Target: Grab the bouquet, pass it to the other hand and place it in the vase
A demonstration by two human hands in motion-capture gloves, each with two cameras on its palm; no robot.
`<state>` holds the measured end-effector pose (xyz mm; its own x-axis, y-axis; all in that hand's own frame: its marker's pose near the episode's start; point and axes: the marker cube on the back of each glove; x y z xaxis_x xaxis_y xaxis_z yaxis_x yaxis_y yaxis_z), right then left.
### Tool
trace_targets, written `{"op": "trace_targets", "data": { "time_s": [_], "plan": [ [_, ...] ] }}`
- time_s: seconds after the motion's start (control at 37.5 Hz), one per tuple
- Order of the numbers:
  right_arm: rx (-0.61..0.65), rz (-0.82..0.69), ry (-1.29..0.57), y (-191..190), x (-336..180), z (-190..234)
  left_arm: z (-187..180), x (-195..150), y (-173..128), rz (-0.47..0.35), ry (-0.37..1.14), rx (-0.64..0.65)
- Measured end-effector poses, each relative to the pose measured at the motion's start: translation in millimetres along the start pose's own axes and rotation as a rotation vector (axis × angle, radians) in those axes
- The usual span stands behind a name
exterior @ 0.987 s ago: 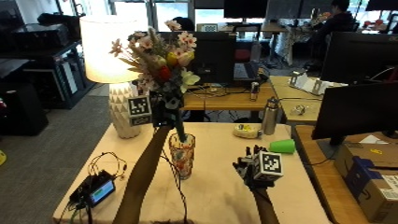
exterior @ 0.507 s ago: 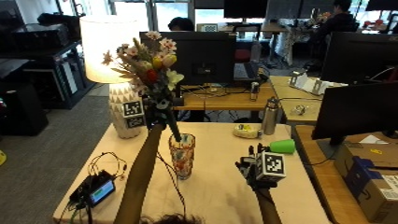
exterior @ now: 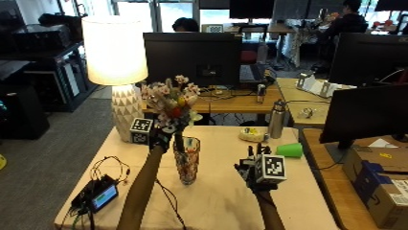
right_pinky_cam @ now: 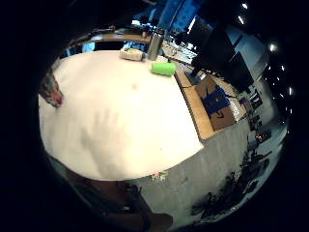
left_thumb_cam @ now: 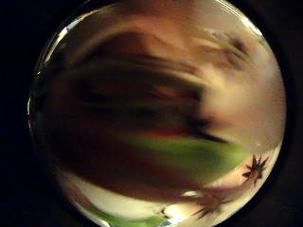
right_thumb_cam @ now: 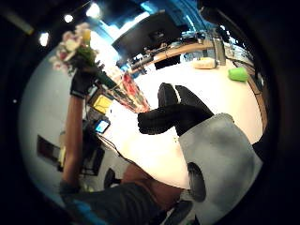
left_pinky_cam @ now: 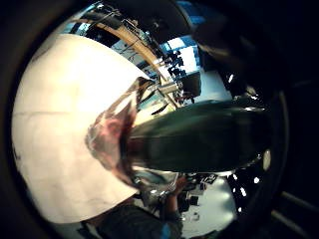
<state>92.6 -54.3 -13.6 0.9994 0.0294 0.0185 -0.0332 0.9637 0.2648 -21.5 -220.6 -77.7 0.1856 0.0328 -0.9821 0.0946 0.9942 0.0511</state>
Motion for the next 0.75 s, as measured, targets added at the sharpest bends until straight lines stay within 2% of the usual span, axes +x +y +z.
{"op": "trace_targets", "data": {
  "time_s": [0.08,0.16,0.37,0.48,0.75],
  "plan": [
    [-0.002,-0.015,-0.009,-0.5,-6.8,-1.9,-7.4,-10.5,1.4,0.006,-0.097,-0.026],
    [0.001,-0.026,-0.005,-0.4,-11.4,-2.6,-16.1,-8.9,9.2,0.024,-0.112,-0.047],
    [0.015,-0.042,-0.009,-3.0,-20.8,-3.2,-58.0,28.4,46.2,0.148,-0.094,0.050],
    [0.022,-0.051,-0.018,-2.6,-26.6,-3.3,-76.2,37.8,57.9,0.205,-0.086,0.056],
    [0.053,-0.072,0.006,-6.0,-34.5,-2.6,-93.6,67.1,100.6,0.286,-0.140,0.057]
  ]
}}
